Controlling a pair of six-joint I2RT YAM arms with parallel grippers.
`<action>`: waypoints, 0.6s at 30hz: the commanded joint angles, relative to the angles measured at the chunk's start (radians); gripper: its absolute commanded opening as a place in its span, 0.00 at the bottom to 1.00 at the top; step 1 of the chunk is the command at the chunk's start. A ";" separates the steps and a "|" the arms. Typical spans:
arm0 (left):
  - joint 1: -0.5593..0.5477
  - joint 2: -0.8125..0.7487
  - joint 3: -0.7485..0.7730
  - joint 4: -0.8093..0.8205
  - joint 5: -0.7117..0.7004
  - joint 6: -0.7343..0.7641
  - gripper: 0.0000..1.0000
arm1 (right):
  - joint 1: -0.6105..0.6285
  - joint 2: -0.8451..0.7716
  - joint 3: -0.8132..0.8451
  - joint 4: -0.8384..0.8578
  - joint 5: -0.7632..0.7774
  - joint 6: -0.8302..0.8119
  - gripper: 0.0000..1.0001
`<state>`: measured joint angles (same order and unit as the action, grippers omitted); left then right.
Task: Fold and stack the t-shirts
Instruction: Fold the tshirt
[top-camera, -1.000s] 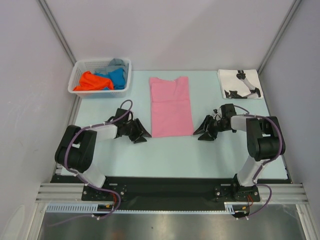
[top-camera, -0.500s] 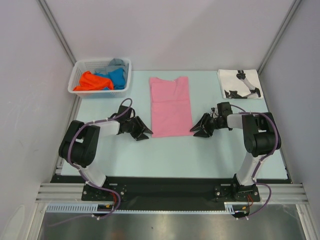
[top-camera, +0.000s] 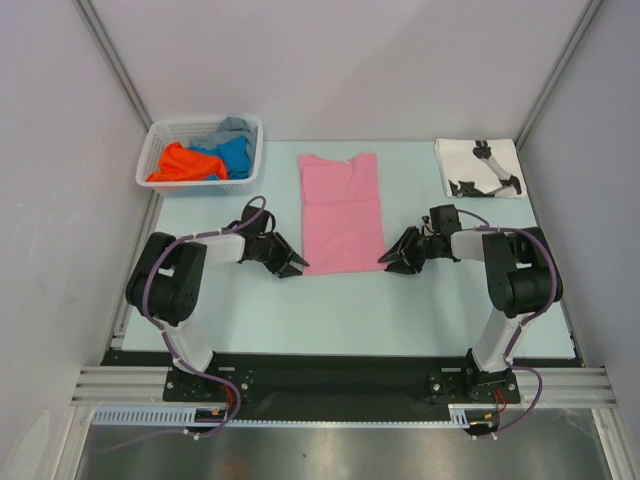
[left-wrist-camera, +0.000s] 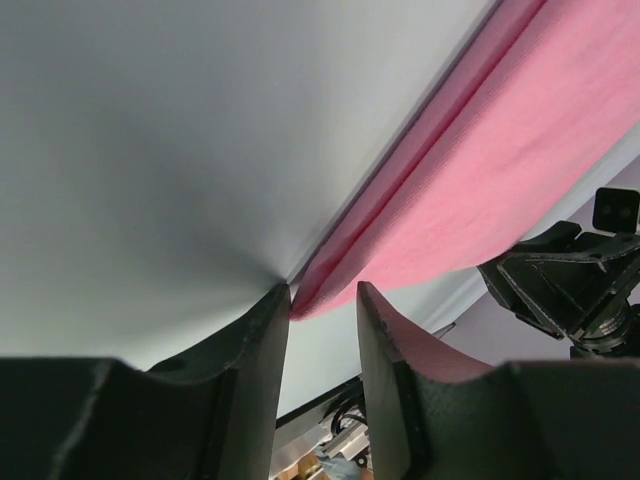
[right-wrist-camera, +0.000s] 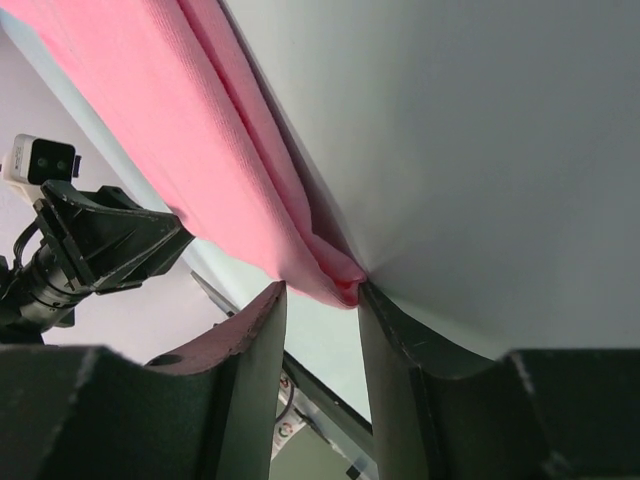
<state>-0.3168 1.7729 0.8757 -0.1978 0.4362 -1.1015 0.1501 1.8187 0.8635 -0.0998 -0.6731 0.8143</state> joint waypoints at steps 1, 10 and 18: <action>-0.015 0.062 -0.027 -0.129 -0.148 -0.011 0.40 | 0.006 0.002 -0.034 -0.023 0.141 -0.010 0.41; -0.019 0.048 -0.020 -0.180 -0.163 0.005 0.40 | -0.003 -0.039 -0.044 -0.083 0.161 -0.056 0.45; -0.031 0.069 -0.032 -0.150 -0.142 0.005 0.39 | 0.000 -0.046 -0.057 -0.087 0.167 -0.040 0.47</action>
<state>-0.3252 1.7786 0.8925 -0.2375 0.4183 -1.1252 0.1524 1.7630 0.8364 -0.1219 -0.6083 0.8074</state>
